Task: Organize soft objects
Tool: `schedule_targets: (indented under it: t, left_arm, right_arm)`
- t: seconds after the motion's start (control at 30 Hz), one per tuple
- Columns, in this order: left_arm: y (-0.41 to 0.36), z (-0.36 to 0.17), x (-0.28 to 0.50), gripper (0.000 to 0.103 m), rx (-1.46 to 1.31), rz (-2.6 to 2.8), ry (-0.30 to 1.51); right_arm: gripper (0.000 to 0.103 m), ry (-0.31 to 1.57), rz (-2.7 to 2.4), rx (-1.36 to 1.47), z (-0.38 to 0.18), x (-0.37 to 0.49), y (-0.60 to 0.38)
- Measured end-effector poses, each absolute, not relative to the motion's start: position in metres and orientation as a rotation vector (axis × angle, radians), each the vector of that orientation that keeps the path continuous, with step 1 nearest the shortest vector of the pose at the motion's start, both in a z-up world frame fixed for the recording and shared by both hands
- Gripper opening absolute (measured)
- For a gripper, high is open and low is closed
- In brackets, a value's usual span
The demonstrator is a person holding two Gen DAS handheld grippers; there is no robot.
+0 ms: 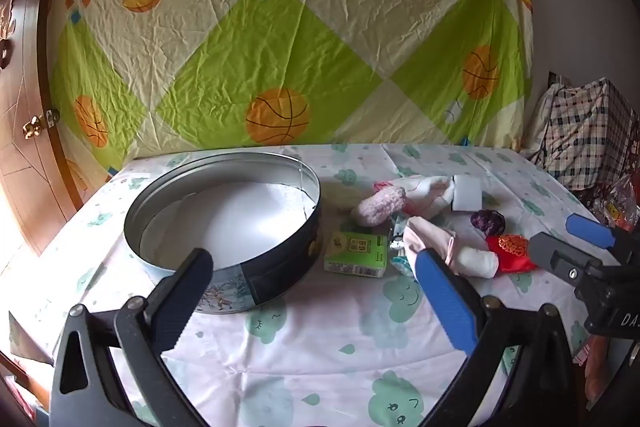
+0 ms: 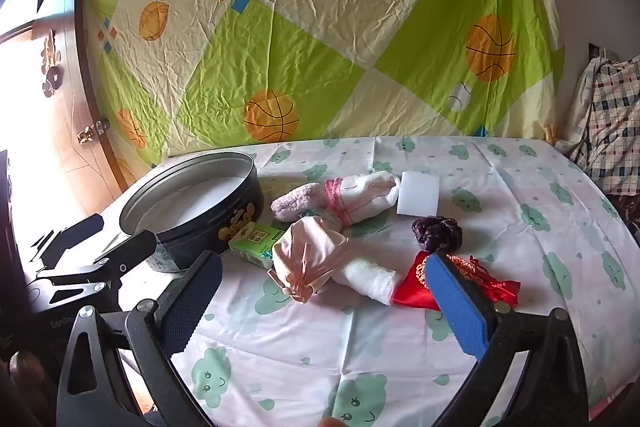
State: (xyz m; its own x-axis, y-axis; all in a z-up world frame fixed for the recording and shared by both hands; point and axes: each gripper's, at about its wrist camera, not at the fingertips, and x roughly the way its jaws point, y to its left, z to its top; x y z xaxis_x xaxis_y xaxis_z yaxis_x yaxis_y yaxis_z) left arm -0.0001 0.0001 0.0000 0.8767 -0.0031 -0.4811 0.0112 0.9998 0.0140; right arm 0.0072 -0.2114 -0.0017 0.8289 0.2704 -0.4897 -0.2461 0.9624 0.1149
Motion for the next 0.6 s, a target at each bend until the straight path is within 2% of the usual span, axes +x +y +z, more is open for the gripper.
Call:
schedule_targets:
  t: [0.6]
  left_arm:
    - [0.004,-0.002,0.0,0.103,-0.013,-0.017,0.505]
  right_arm:
    - [0.102,0.538,0.288,0.055,-0.007,0.007,-0.205]
